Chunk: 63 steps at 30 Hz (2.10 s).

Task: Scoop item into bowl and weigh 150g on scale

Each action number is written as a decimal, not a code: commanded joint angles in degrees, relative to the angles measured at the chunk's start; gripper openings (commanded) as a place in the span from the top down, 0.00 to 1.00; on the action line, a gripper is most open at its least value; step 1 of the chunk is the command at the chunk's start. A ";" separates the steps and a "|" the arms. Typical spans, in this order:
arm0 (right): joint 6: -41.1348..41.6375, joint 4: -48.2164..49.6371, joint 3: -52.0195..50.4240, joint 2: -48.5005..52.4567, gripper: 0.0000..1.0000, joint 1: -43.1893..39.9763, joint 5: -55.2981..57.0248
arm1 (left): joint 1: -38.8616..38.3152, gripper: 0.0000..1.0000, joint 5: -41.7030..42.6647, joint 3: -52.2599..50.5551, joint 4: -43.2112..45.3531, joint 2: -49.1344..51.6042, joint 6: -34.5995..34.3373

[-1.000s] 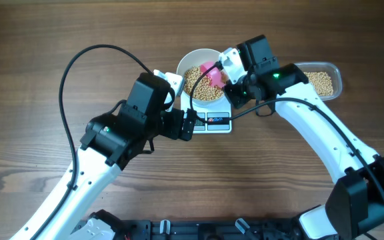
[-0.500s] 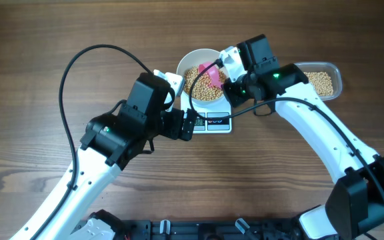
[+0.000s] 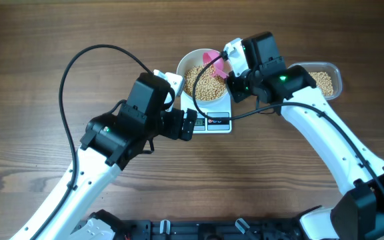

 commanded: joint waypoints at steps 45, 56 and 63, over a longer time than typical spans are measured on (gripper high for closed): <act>8.59 0.02 1.03 -4.98 0.96 -0.24 -8.74 | -0.15 0.00 -0.74 -0.26 -0.04 -0.39 -0.52; 8.57 0.72 1.01 -8.04 0.96 -0.24 -8.70 | -0.15 0.00 -0.76 -0.26 -0.04 -0.39 -0.52; 4.28 0.48 0.87 -8.00 0.96 -0.24 -8.50 | -0.15 0.00 -0.76 -0.26 -0.04 -0.39 -0.55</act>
